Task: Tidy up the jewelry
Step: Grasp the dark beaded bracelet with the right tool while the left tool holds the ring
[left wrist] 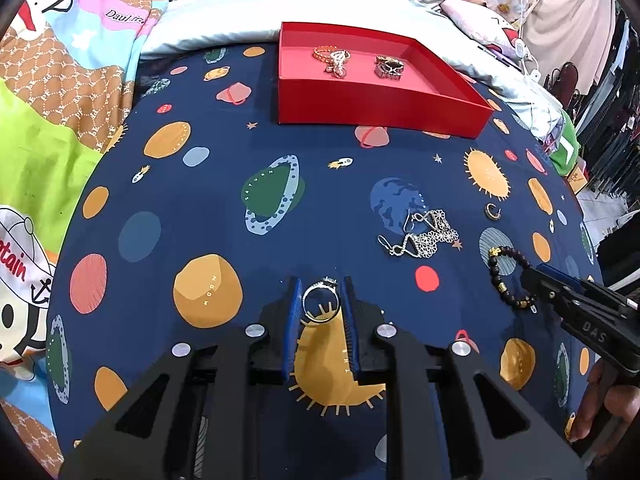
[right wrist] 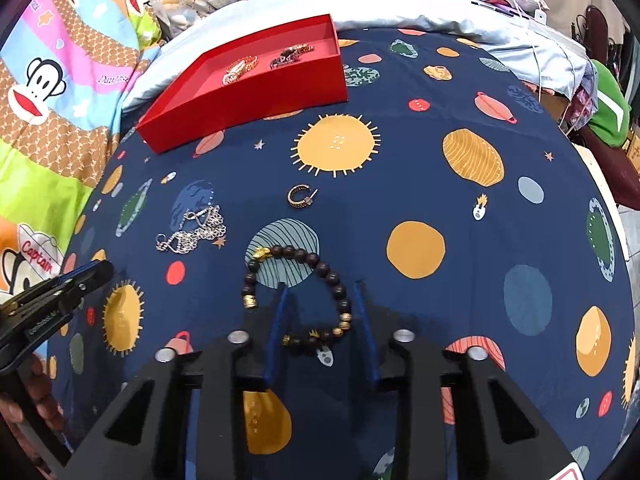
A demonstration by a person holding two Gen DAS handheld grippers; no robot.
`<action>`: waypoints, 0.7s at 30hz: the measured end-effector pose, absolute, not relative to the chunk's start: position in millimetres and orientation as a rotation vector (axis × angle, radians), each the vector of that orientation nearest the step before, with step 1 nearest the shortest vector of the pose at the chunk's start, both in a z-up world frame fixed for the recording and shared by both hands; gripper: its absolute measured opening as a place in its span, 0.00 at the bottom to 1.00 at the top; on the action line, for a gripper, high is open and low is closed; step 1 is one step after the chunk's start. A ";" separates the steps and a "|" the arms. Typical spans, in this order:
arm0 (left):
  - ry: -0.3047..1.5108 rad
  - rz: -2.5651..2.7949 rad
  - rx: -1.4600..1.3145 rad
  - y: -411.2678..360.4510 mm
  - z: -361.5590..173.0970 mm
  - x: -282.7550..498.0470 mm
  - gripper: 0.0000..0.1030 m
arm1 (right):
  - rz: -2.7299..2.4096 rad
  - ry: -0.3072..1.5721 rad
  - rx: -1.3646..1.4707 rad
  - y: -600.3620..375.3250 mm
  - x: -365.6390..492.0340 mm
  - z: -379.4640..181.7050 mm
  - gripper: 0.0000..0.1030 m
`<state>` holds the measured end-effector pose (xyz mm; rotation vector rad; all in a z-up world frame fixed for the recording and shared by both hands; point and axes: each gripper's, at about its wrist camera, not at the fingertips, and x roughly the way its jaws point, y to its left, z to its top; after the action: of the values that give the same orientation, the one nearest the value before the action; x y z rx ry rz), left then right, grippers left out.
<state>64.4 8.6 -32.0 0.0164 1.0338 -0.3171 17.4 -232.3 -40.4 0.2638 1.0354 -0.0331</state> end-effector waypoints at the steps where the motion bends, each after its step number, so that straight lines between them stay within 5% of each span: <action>1: 1.036 -0.319 0.016 8.4 -32.2 64.5 0.19 | -0.034 1.038 0.262 -232.3 17.9 -41.8 0.23; 7: 1.039 -0.321 0.016 7.5 -32.7 64.8 0.19 | -0.056 1.031 0.233 -233.4 19.7 -42.7 0.09; 21: 1.042 -0.326 0.026 0.8 -21.3 68.2 0.19 | -0.012 0.964 0.291 -230.9 12.4 -6.2 0.07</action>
<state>68.2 0.8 -21.3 0.0264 1.0421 -0.3265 12.4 -230.9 -6.2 0.2912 0.9635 -0.0118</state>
